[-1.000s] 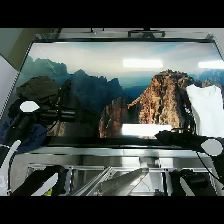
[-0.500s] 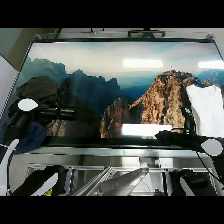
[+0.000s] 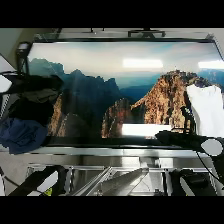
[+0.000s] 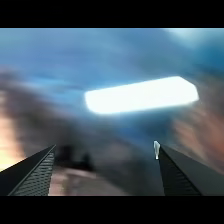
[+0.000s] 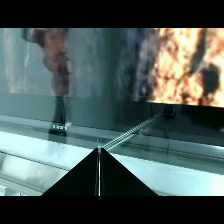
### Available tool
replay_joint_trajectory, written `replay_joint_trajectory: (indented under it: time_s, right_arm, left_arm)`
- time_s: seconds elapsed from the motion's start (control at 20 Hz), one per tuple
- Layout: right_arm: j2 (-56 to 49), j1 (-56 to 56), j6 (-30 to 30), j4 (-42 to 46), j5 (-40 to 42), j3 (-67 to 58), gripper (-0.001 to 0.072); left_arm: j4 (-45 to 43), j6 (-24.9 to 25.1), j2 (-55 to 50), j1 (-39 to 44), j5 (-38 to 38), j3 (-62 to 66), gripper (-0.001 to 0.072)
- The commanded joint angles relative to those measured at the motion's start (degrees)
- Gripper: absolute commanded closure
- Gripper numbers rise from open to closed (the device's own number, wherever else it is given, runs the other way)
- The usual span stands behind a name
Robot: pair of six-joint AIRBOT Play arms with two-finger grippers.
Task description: Fold the shirts.
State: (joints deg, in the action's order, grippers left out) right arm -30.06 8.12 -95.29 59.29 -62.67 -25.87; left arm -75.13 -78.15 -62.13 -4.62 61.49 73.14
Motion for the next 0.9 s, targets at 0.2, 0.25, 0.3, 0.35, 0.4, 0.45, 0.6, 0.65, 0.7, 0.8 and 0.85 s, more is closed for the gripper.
replay_joint_trajectory:
  time_s: [0.2, 0.25, 0.3, 0.35, 0.4, 0.45, 0.6, 0.65, 0.7, 0.8, 0.85]
  right_arm:
    - [-0.11, -0.04, -0.02, -0.02, 1.64, 0.02, 0.0694]
    - [-0.28, -0.04, -0.04, -0.02, 1.86, 0.02, 0.0694]
    - [-0.37, -0.04, -0.04, -0.02, 1.84, 0.02, 0.0694]
    - [-0.37, -0.04, -0.04, -0.04, 1.84, 0.02, 0.0694]
    - [-0.39, -0.04, -0.02, -0.02, 1.84, 0.02, 0.0694]
    - [-0.50, -0.04, -0.02, 0.00, 1.86, 0.02, 0.0694]
    - [-1.09, -0.04, -0.02, 0.00, 1.86, 0.02, 0.0694]
    - [-1.31, -0.04, -0.02, 0.00, 1.86, 0.02, 0.0694]
    - [-1.44, -0.04, -0.02, -0.04, 1.84, 0.02, 0.0694]
    - [-1.44, -0.04, -0.02, -0.04, 1.84, 0.02, 0.0694]
    - [-1.44, -0.04, -0.02, -0.33, 1.81, 0.02, 0.0694]
  left_arm:
    - [-10.38, -1.44, -23.15, -21.62, -2.36, 15.54, -0.0002]
    - [-10.40, -1.14, -26.99, -22.56, -3.28, 17.33, -0.0002]
    - [-10.40, -1.14, -31.26, -23.23, -4.28, 19.37, -0.0002]
    - [-10.38, -1.16, -35.15, -23.63, -4.98, 21.35, -0.0002]
    - [-10.38, -1.16, -39.36, -23.74, -5.14, 23.82, -0.0002]
    - [-10.38, -1.16, -43.12, -23.74, -5.11, 26.10, -0.0002]
    - [-10.47, -1.16, -53.18, -22.69, -3.50, 32.52, -0.0002]
    - [-10.95, -1.16, -55.52, -22.40, -2.29, 34.05, -0.0001]
    - [-10.82, -1.16, -57.46, -22.43, -0.85, 35.34, -0.0001]
    - [-10.80, -1.42, -60.04, -22.43, 3.98, 38.38, 0.0059]
    - [-10.73, -1.42, -60.70, -22.43, 7.13, 40.48, 0.0242]
